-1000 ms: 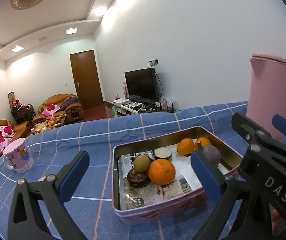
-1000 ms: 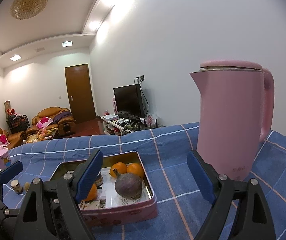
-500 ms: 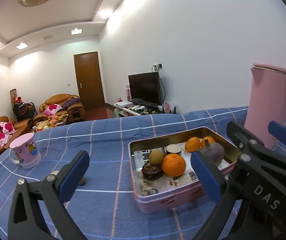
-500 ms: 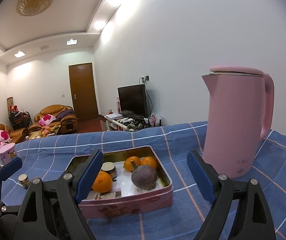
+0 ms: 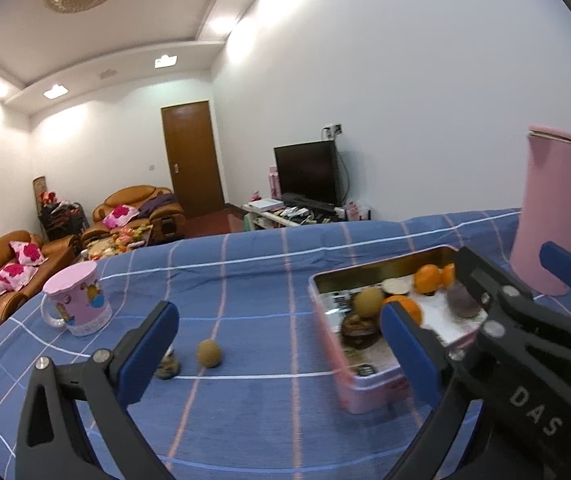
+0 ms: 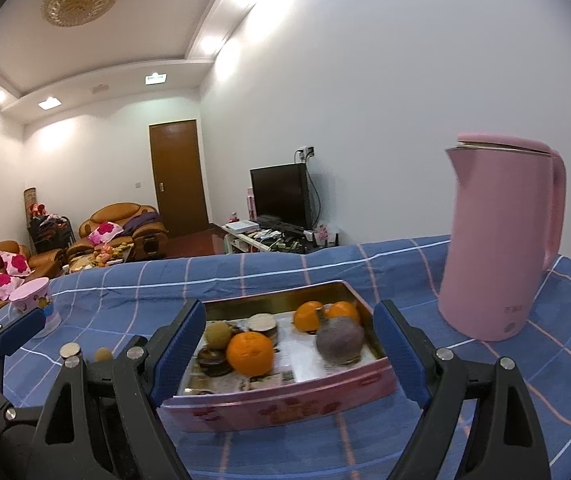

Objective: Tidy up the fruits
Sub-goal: 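Move both open tools away from the tin box toward the kiwi and jar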

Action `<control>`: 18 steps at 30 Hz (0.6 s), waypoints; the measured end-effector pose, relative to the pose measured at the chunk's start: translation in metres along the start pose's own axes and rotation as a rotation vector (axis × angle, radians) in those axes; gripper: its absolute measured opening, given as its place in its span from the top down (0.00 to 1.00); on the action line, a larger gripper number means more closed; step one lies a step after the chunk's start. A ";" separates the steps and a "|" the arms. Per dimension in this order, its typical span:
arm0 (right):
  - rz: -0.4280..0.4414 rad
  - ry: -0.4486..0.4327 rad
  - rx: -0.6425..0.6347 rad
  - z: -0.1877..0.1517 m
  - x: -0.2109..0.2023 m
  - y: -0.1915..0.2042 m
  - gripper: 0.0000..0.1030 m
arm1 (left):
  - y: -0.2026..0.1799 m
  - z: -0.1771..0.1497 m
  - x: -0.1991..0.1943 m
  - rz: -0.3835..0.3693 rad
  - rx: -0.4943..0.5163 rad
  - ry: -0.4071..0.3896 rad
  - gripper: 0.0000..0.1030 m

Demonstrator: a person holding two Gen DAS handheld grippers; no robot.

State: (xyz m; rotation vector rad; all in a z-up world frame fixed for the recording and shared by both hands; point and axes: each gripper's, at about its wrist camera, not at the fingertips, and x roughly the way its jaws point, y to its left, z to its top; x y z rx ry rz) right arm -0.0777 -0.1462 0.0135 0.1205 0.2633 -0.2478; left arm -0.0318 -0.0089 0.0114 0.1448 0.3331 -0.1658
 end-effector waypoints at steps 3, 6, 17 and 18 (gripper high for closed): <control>0.019 0.006 -0.005 -0.001 0.004 0.012 0.15 | 0.015 -0.001 0.005 0.013 -0.024 0.014 0.00; 0.041 0.013 -0.005 -0.001 0.008 0.024 0.15 | 0.026 -0.002 0.008 0.028 -0.032 0.023 0.00; 0.084 0.032 -0.043 -0.004 0.021 0.062 0.15 | 0.070 -0.007 0.022 0.096 -0.062 0.064 0.00; 0.087 0.034 -0.051 -0.004 0.022 0.066 0.15 | 0.077 -0.008 0.024 0.111 -0.069 0.071 0.00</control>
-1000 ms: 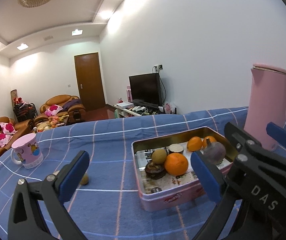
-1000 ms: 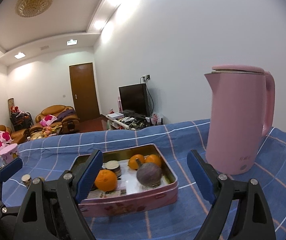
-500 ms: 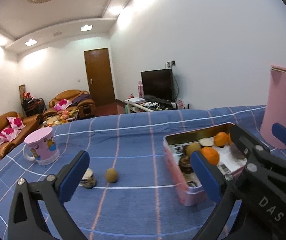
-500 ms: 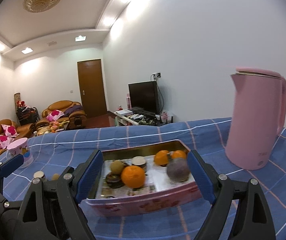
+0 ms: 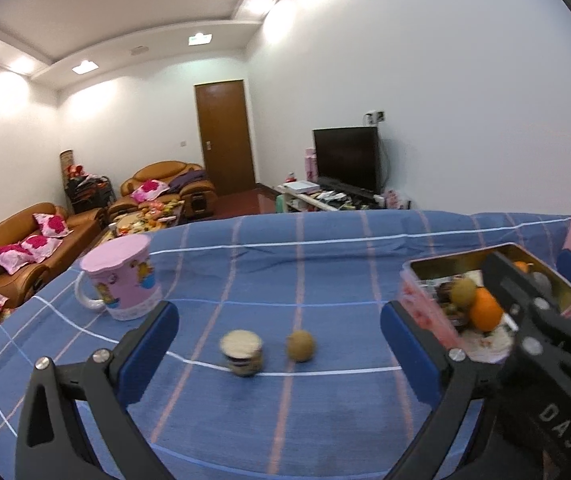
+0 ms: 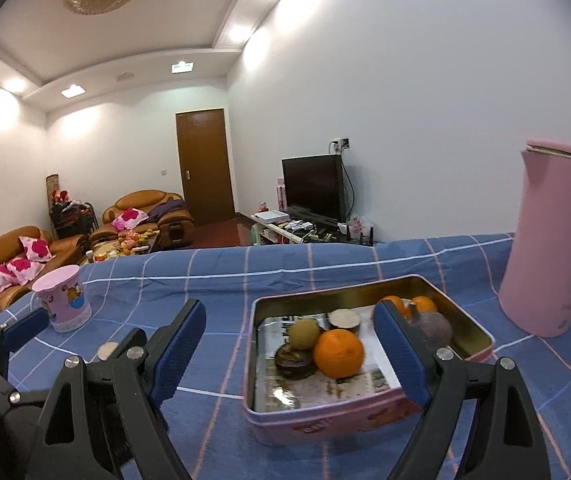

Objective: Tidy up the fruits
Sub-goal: 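Move both open tools away from the tin box toward the kiwi and jar, then grasp the kiwi with the right gripper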

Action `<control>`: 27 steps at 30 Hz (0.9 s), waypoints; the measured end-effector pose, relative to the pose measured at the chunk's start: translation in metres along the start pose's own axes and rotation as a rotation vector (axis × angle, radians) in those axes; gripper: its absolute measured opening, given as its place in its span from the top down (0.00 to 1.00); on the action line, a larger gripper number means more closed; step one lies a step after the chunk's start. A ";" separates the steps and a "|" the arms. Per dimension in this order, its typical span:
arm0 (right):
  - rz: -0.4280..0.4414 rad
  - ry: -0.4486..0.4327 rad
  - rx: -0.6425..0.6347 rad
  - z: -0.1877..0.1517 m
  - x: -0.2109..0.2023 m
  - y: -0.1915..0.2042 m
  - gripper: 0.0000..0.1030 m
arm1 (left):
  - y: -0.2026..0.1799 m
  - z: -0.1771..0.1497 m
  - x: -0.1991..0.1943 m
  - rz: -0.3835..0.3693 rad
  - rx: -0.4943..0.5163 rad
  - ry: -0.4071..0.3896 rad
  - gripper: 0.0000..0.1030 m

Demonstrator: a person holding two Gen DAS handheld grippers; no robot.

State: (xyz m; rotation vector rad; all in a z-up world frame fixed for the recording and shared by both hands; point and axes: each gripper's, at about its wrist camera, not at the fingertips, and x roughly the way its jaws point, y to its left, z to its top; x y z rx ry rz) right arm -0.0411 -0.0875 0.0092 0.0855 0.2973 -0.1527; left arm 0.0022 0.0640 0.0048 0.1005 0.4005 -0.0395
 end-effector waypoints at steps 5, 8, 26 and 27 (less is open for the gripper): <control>0.027 0.021 -0.038 0.000 0.009 0.016 0.16 | 0.035 0.000 0.018 0.044 -0.076 0.063 0.00; 0.042 0.040 -0.050 0.000 0.016 0.024 0.16 | 0.053 -0.003 0.027 0.061 -0.117 0.107 0.00; 0.152 0.195 -0.115 -0.003 0.055 0.069 0.16 | 0.096 -0.008 0.058 0.164 -0.122 0.213 0.00; 0.161 0.210 -0.118 -0.003 0.058 0.071 0.16 | 0.099 -0.008 0.061 0.164 -0.126 0.223 0.00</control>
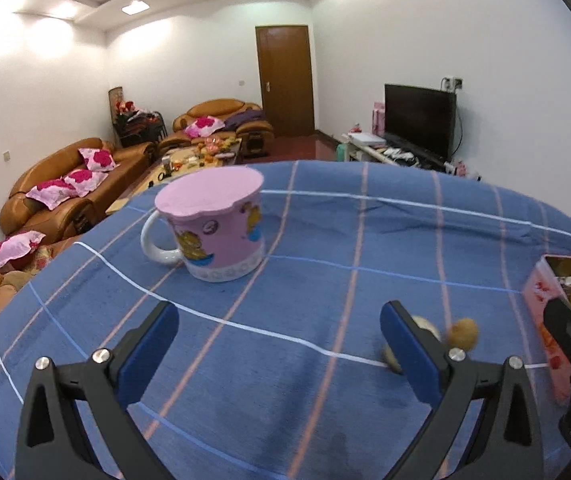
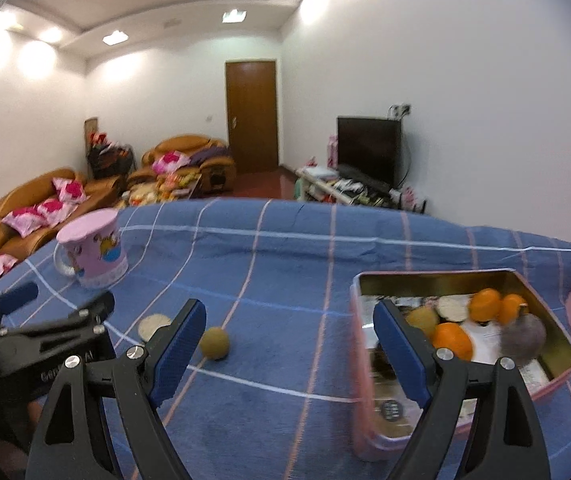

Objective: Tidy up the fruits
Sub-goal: 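Grasp the kiwi with the right gripper, then grasp the white-lidded jar with the left gripper while the right holds the kiwi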

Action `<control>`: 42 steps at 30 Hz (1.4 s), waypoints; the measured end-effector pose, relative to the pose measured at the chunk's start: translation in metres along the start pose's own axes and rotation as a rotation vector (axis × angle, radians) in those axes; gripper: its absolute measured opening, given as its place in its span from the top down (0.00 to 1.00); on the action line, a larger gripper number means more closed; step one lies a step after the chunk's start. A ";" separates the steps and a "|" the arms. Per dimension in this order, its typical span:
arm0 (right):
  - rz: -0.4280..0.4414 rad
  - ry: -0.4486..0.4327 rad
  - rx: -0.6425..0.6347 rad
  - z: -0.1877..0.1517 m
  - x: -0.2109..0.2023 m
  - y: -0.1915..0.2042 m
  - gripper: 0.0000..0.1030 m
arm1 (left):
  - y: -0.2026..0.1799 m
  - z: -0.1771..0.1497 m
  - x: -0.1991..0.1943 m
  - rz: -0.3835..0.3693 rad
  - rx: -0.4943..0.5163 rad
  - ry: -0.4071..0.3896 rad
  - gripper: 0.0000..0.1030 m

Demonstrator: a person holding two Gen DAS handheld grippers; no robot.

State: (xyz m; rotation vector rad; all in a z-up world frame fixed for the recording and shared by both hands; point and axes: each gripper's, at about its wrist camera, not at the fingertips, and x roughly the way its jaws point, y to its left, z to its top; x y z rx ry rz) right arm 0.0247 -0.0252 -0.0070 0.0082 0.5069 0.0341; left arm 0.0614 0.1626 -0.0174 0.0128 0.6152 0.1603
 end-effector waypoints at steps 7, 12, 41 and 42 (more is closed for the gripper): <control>0.083 0.146 -0.061 -0.001 0.033 0.024 0.36 | 0.013 0.003 0.023 0.005 -0.033 0.087 0.00; 0.119 0.261 -0.062 -0.002 0.062 0.033 0.43 | 0.013 0.002 0.023 -0.002 -0.033 0.092 0.00; 0.092 0.138 0.092 0.008 0.038 0.006 0.74 | -0.019 0.005 0.012 -0.183 0.057 0.058 0.01; 0.087 0.128 0.102 0.007 0.036 0.005 0.74 | -0.023 0.005 0.013 -0.189 0.065 0.064 0.01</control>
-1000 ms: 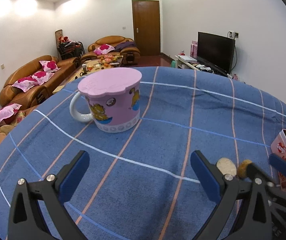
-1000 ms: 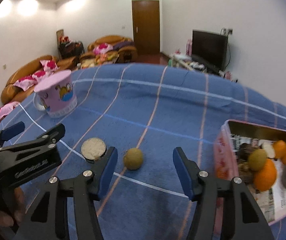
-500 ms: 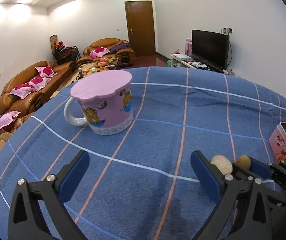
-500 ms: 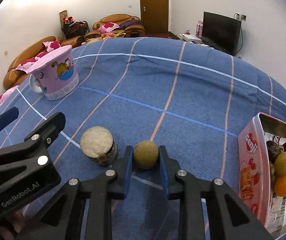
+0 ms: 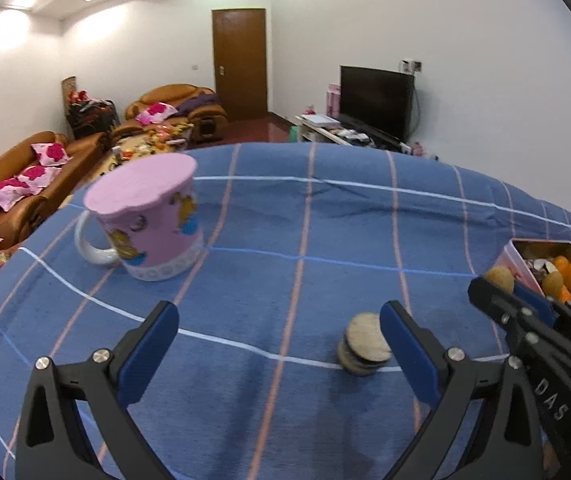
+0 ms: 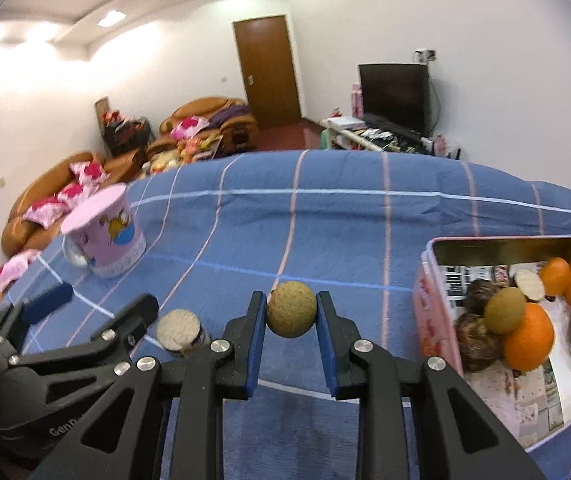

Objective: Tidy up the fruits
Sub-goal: 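Grasp the white-lidded jar with the left gripper while the right holds the kiwi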

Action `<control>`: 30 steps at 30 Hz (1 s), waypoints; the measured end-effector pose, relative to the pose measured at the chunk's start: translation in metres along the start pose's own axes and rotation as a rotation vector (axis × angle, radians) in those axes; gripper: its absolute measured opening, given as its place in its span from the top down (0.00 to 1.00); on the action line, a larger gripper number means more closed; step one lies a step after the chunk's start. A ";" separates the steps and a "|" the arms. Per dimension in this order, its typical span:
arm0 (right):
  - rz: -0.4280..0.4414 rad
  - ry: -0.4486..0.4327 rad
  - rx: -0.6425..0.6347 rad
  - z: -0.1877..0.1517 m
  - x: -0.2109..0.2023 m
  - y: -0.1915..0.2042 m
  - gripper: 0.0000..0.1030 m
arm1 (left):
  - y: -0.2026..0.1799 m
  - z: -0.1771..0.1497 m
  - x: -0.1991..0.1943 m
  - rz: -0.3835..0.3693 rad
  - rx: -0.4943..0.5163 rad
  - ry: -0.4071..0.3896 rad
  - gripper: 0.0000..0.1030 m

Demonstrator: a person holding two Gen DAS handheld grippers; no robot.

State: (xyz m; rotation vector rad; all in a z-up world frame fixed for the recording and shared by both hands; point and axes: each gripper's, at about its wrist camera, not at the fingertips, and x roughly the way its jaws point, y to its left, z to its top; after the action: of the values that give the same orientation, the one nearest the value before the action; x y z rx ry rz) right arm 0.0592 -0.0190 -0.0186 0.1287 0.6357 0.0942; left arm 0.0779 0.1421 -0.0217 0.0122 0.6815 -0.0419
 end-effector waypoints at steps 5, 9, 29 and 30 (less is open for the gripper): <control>-0.018 -0.033 0.037 0.000 -0.007 -0.008 0.74 | -0.013 0.000 0.005 0.019 0.039 0.029 0.02; -0.018 -0.034 0.028 -0.001 -0.006 -0.006 0.74 | -0.026 0.000 0.014 0.020 0.086 0.066 0.10; -0.007 -0.018 0.045 -0.002 0.001 -0.007 0.74 | 0.011 0.004 0.026 -0.181 -0.086 0.152 0.16; -0.006 -0.018 0.043 -0.002 0.001 -0.006 0.74 | 0.015 0.003 0.029 -0.196 -0.112 0.165 0.15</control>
State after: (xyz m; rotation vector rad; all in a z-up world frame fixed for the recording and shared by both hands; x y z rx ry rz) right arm 0.0594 -0.0248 -0.0218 0.1691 0.6207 0.0732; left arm 0.1025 0.1557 -0.0375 -0.1608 0.8474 -0.1928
